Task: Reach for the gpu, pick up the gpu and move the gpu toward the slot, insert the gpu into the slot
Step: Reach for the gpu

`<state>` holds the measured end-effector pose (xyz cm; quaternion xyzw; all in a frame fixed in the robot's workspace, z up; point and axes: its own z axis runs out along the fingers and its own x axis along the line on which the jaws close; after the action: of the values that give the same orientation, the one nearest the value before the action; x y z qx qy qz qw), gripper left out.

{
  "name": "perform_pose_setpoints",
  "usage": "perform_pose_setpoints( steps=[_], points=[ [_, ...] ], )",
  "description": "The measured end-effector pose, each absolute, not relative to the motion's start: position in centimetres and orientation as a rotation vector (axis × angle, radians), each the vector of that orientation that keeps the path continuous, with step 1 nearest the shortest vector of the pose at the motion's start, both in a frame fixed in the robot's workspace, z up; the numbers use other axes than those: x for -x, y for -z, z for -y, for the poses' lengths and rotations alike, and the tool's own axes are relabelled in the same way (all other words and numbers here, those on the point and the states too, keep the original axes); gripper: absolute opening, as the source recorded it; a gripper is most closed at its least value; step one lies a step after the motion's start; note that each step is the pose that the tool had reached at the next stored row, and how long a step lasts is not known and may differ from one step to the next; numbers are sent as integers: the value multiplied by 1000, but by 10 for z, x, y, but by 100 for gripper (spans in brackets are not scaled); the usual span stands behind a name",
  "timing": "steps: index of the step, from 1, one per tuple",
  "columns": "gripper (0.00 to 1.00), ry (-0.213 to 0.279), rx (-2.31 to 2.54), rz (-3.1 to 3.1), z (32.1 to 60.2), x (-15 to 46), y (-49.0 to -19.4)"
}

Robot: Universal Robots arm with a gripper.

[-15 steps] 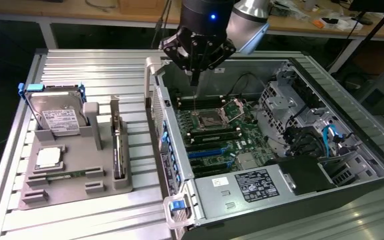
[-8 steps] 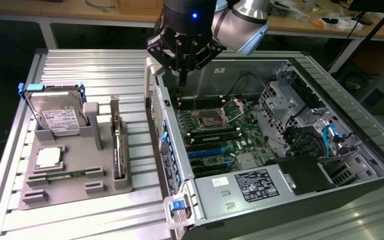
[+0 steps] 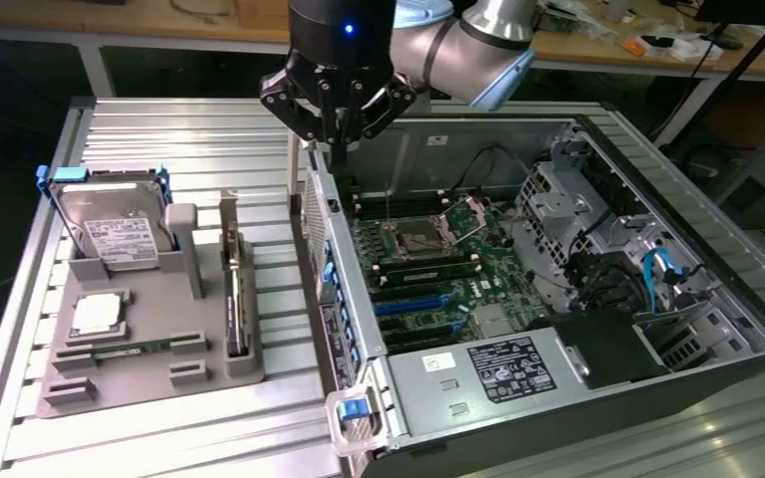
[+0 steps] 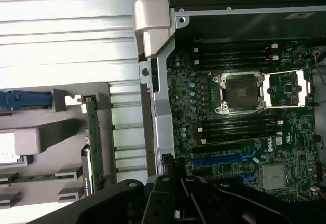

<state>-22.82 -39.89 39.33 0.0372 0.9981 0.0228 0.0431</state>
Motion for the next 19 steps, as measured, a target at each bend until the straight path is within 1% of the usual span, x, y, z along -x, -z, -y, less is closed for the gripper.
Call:
perform_pose_setpoints(
  steps=[12, 19],
  points=[
    [11, -90, -121, -3141, 399, 230, -392],
    [11, -92, -122, -3154, 399, 243, -392]
  ],
)
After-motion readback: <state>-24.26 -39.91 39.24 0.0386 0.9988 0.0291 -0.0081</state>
